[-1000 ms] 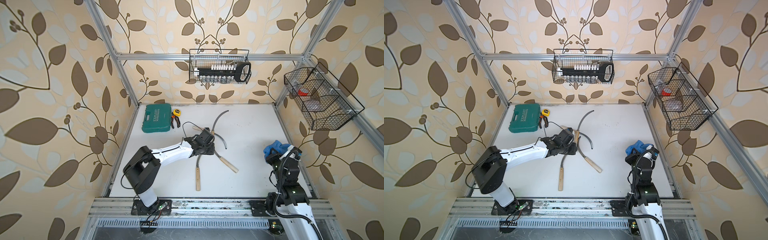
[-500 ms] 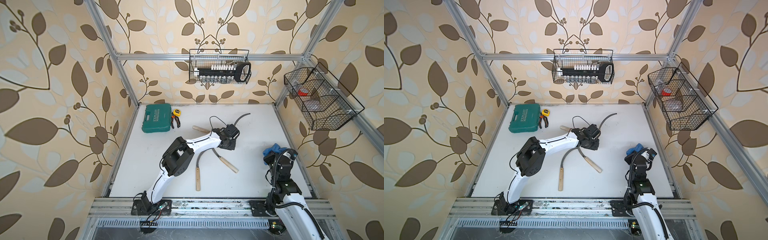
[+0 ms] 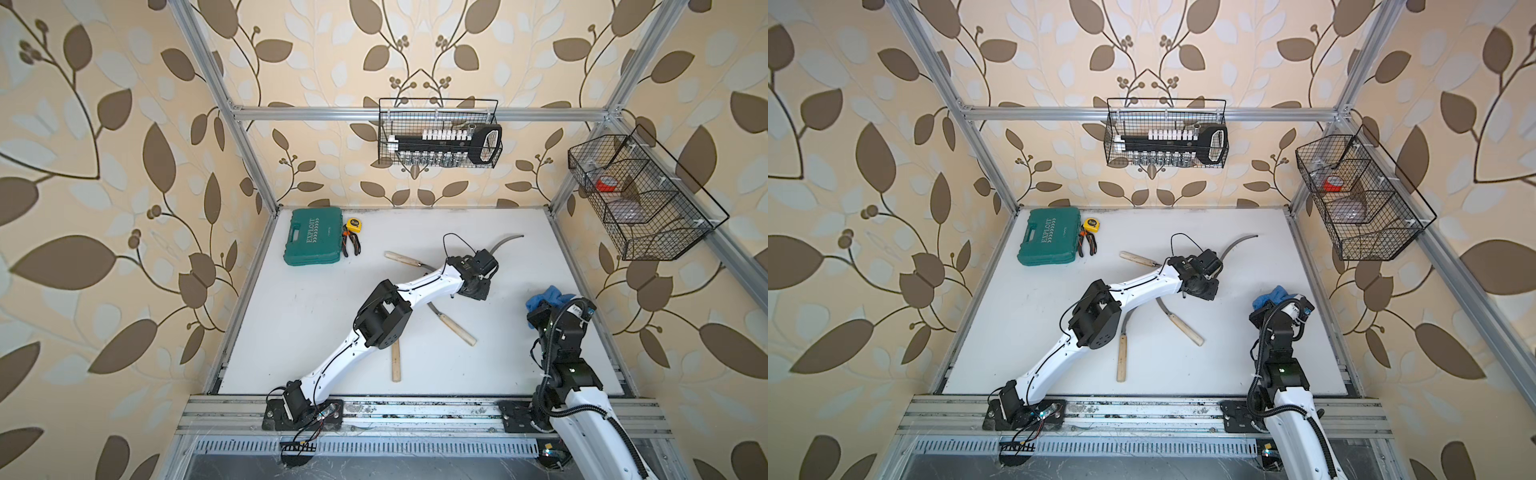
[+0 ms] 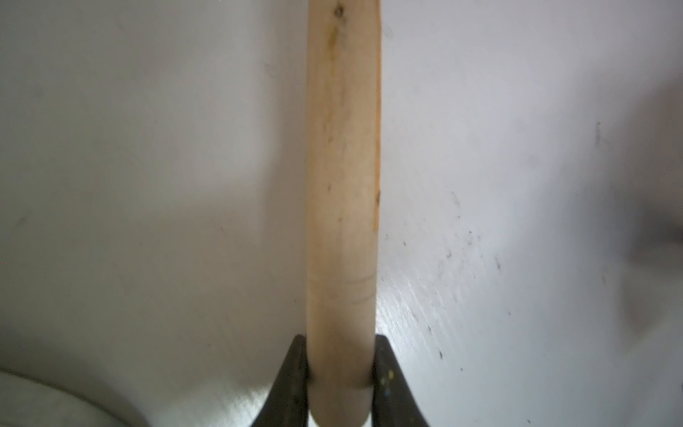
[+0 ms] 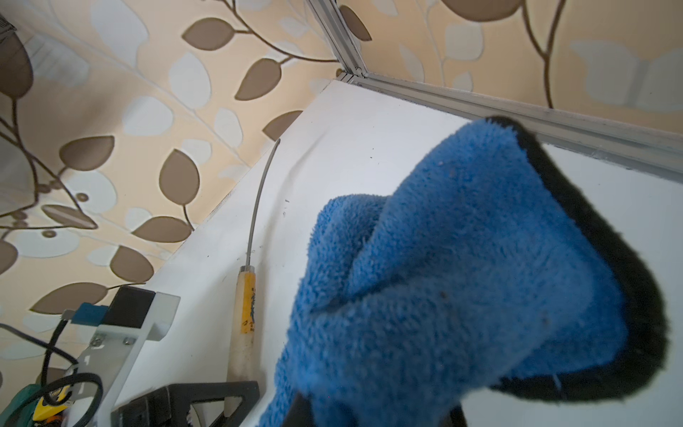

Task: Wipe small sickles with rags
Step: Place the small sickle at the center of the board.

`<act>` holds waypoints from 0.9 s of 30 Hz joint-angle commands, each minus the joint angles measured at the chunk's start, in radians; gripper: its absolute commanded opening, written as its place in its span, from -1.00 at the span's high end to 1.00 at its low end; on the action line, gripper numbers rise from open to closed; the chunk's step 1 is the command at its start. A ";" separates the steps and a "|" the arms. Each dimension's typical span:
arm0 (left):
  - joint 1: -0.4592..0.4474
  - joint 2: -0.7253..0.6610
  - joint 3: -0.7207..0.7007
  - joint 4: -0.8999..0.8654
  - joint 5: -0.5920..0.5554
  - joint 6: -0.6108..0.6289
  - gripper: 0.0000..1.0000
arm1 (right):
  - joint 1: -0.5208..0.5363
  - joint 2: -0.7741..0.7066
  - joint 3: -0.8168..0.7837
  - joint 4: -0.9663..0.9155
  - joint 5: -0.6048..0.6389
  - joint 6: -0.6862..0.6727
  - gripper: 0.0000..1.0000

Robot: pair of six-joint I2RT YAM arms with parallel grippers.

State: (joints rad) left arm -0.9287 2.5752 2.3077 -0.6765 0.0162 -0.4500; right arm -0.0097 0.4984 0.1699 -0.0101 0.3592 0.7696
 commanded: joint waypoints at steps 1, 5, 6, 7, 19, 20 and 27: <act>-0.001 0.023 0.043 -0.026 -0.015 0.049 1.00 | -0.004 -0.014 -0.008 0.017 -0.002 0.003 1.00; -0.001 0.027 0.050 -0.021 0.013 0.058 0.87 | -0.004 -0.007 -0.003 0.010 -0.001 0.006 1.00; -0.001 0.026 0.049 -0.020 0.019 0.059 0.81 | -0.004 -0.006 -0.003 0.009 -0.001 0.007 1.00; -0.002 0.024 0.048 -0.020 0.024 0.060 0.75 | -0.005 -0.005 -0.003 0.007 -0.002 0.007 1.00; -0.006 -0.019 0.036 0.005 0.032 0.070 0.14 | -0.005 0.001 0.000 0.009 -0.006 0.004 1.00; -0.007 -0.023 0.036 0.006 0.033 0.070 0.11 | -0.004 0.001 0.001 0.010 -0.008 0.004 1.00; -0.011 -0.108 0.032 -0.004 0.023 0.079 -0.03 | -0.005 -0.001 0.000 0.006 -0.005 0.002 1.00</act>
State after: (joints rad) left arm -0.9302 2.5874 2.3299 -0.6693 0.0296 -0.3904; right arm -0.0097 0.5003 0.1699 -0.0109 0.3553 0.7700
